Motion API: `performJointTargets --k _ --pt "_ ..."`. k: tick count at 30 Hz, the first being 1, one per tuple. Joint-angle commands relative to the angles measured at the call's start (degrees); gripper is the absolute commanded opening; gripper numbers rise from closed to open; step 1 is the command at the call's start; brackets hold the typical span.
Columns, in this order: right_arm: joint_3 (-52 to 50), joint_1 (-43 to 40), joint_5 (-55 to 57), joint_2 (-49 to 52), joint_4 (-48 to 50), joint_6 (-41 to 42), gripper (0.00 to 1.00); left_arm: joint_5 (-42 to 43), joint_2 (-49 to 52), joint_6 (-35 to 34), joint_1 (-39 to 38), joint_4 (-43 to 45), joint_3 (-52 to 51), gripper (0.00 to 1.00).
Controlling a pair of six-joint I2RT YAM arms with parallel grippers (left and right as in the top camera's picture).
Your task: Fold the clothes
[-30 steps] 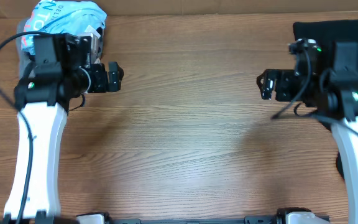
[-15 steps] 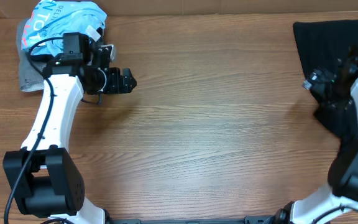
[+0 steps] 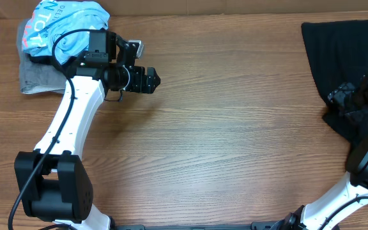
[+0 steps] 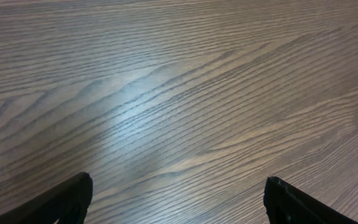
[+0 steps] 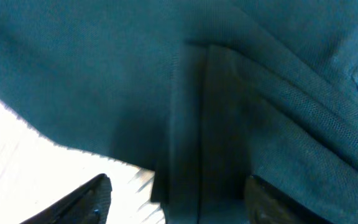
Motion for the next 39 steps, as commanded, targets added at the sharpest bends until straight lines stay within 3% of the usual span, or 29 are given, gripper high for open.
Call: performJointTargets --k 1,6,7,14,20,27,39 --pt "0.7 0.11 2.84 0.98 0.48 1.16 0.52 0.85 -0.59 1.29 -0.79 0.35 0.92 0.88" --pt "0.74 0.11 4.0 0.94 0.48 2.67 0.07 0.81 -0.59 1.29 -0.9 0.87 0.92 0.8" --pt "0.87 0.11 3.98 0.9 0.37 2.64 0.04 0.85 -0.61 1.29 -0.9 1.16 0.92 0.78" --pt "4.66 2.03 -0.33 -2.47 -6.51 -0.31 0.04 0.83 -0.66 1.05 -0.15 0.07 6.05 0.66" --pt "7.52 9.4 -8.07 -7.82 -14.51 -5.38 0.04 -0.39 -0.66 1.05 0.94 -3.96 14.27 0.57" --pt "7.26 26.84 -9.7 -9.35 -20.7 -5.88 0.04 -5.35 -0.66 1.07 2.1 -7.52 19.21 0.5" --pt "7.26 57.88 -14.78 -9.38 -20.72 -1.03 0.04 -14.08 -0.63 1.07 4.66 -7.48 19.19 0.51"
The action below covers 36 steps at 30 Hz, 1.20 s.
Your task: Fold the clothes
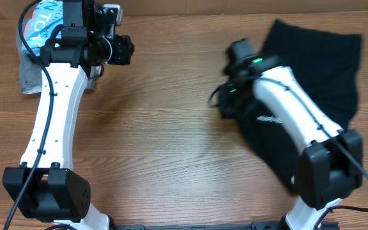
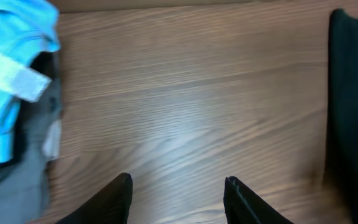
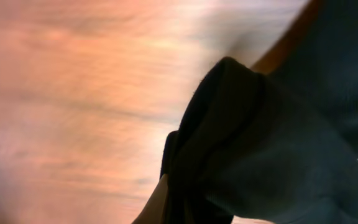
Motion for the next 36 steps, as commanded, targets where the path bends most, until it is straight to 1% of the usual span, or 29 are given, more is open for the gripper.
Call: performJointTargets --k 1,3,5,9,12,14,19,25,29,31,36 --pt "0.72 5.9 -4.35 -1.18 0.11 1.75 0.04 -3.87 -0.63 0.87 1.31 -0.09 1.44 0.51" --pt "0.72 9.81 -4.15 -1.18 0.07 2.93 0.04 -3.82 -0.63 0.85 2.38 0.04 1.44 0.5" --pt "0.76 11.39 -3.65 -1.18 -0.2 4.74 0.04 -3.82 -0.63 0.85 2.91 0.33 1.44 0.5" --pt "1.09 10.95 -3.3 -3.3 -2.14 6.67 0.04 -3.65 -0.63 0.87 2.82 1.64 1.44 0.43" --pt "1.88 8.41 0.55 -8.07 -4.98 9.4 0.04 -3.65 -0.37 0.9 1.7 3.37 1.42 0.39" --pt "2.99 5.66 3.63 -12.44 -7.43 10.88 0.04 -3.63 0.11 0.9 0.66 4.68 1.42 0.39" --pt "7.58 -2.93 6.82 -23.5 -12.81 11.08 0.04 -2.69 2.86 0.87 -3.3 7.98 1.42 0.41" --pt "10.56 -15.43 11.23 -33.03 -16.2 10.84 0.04 2.73 8.15 0.9 -8.87 13.73 1.42 0.45" --pt "10.54 -23.37 13.14 -35.3 -16.92 10.64 0.04 6.08 12.52 1.33 -13.86 19.8 1.42 0.5" --pt "10.54 -27.12 13.14 -35.3 -17.35 10.64 0.04 6.25 14.91 1.42 -16.59 23.12 1.42 0.54" --pt "10.27 -34.32 13.57 -34.91 -17.57 10.43 0.04 6.25 20.61 4.48 -22.75 30.67 1.42 0.63"
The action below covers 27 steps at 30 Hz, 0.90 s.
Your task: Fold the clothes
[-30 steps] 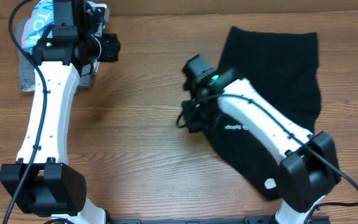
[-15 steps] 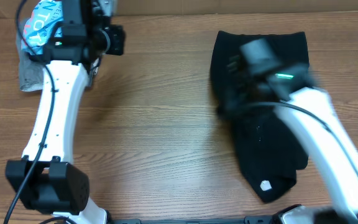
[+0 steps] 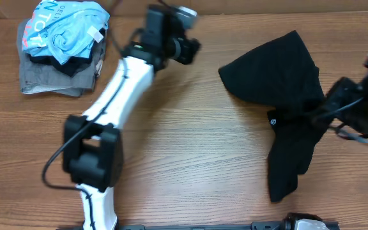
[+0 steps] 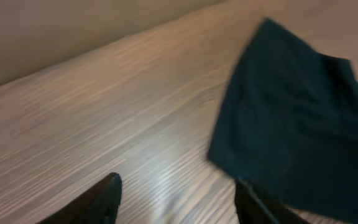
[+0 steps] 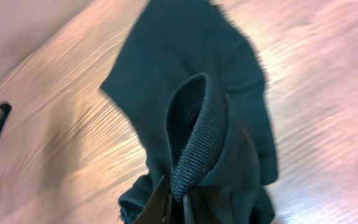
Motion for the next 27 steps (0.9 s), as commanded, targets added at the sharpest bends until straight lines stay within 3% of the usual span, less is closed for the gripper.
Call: performJointTargets --k 1,7,15,22,27 --pt "0.39 -4.04 1.29 -0.22 0.22 -0.22 0.04 1.75 4.11 3.32 -4.13 3.08 1.22 0.64" --pt "0.39 -7.78 1.27 -0.17 0.09 -1.75 0.04 -0.74 10.27 2.99 -7.96 9.05 1.25 0.68" --pt "0.37 -7.78 2.32 -0.04 0.04 -1.9 0.04 -3.76 17.07 -9.44 -7.72 14.32 1.25 0.72" --pt "0.37 -7.78 2.32 0.52 -0.72 -1.9 0.04 -3.17 18.78 -23.96 -8.87 13.05 1.25 0.72" --pt "0.37 -7.78 2.32 1.11 -0.92 -1.9 0.04 -3.26 18.82 -27.08 -10.69 12.79 1.27 0.69"
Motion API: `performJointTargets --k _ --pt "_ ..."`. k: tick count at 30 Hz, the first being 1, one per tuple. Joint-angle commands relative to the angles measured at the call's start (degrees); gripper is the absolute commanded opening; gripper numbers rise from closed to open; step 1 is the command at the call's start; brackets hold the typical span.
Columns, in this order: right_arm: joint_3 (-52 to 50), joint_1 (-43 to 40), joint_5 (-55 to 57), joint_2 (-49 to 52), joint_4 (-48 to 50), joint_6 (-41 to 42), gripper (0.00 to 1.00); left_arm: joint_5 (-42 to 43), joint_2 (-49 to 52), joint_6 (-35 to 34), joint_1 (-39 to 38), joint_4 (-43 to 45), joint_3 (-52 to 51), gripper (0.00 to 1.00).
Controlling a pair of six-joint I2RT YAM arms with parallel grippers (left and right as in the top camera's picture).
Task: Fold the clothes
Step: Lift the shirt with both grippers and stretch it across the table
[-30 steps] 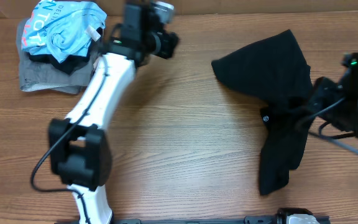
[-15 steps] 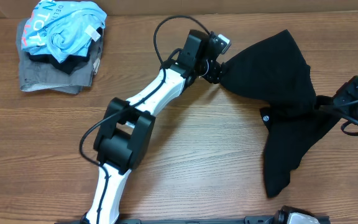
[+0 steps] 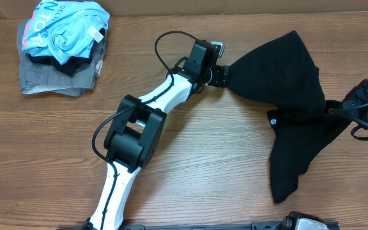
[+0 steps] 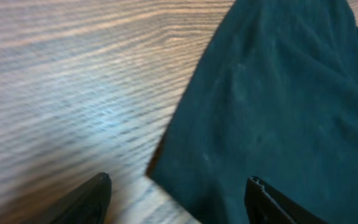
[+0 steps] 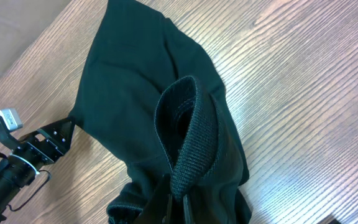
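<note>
A black garment (image 3: 286,83) lies partly spread on the right half of the wooden table, one end trailing toward the front edge. My right gripper (image 5: 178,196) is shut on its ribbed hem (image 5: 188,134) and holds that part lifted at the far right of the overhead view. My left gripper (image 3: 224,75) is open at the garment's left corner (image 4: 166,168), one finger (image 4: 89,196) over bare wood, the other finger (image 4: 278,202) over the cloth.
A stack of folded clothes (image 3: 59,54), light blue on top and grey below, sits at the table's far left corner. The table's back edge (image 3: 184,14) runs just behind the garment.
My left gripper has moved right and down to the black garment's left corner, still open. The right gripper keeps hold of the hem in about the same place.
At first my left gripper was open near the folded stack and my right was at the black garment at the far right. Then the right arm held the garment at mid-table. Later it held it lifted at the right while the left reached over, now at its corner.
</note>
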Motion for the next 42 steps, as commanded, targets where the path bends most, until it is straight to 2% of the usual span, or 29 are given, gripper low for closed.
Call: performJointTargets --k 1,7,9,12,15,17,19,22,27,32,35,38,42 --pt "0.37 -0.24 0.83 0.5 0.09 -0.52 0.04 -0.44 1.16 -5.75 -2.1 -0.66 1.25 0.68" --pt "0.37 -0.24 0.83 0.72 -0.76 -0.55 0.04 -4.35 2.56 -7.56 -3.85 -3.41 1.25 0.63" --pt "0.37 -0.24 0.83 0.72 -1.01 -0.55 0.04 -4.17 3.06 -9.11 -3.87 -3.3 1.25 0.58" --pt "0.37 -0.24 0.83 0.72 -1.16 -0.52 0.04 -4.2 4.22 -9.35 -4.15 -2.64 1.25 0.37" --pt "0.37 -0.24 0.81 0.72 -1.25 -0.52 0.04 -4.2 5.27 -9.31 -4.37 -1.14 1.25 0.25" --pt "0.37 -0.24 0.83 0.72 -1.25 -0.52 0.04 -4.94 5.31 -9.27 -4.37 -0.7 1.25 0.11" --pt "0.37 -0.24 0.81 0.72 -1.22 -0.52 0.04 -5.22 5.14 -8.15 -4.02 0.09 1.64 0.04" --pt "0.37 -0.24 0.83 0.72 -0.81 -0.52 0.04 -5.11 4.28 -6.67 -2.91 -1.97 4.28 0.04" --pt "0.39 -0.24 0.81 0.72 1.05 -0.55 0.04 -5.09 -2.58 -4.98 2.01 -18.73 14.38 0.04" --pt "0.39 -0.24 0.74 0.7 3.52 -0.9 0.04 -5.14 -10.23 1.42 7.63 -36.48 27.8 0.04" --pt "0.52 -0.24 0.59 0.7 5.14 -2.8 0.04 -5.29 -15.19 4.52 10.38 -43.58 34.56 0.04" --pt "1.6 -0.52 0.59 0.7 6.32 -3.76 0.04 -6.34 -21.05 8.37 12.55 -47.89 39.36 0.04" --pt "5.62 -1.4 -0.39 0.7 6.03 -5.44 0.04 -11.47 -29.31 10.27 14.08 -49.33 41.86 0.04"
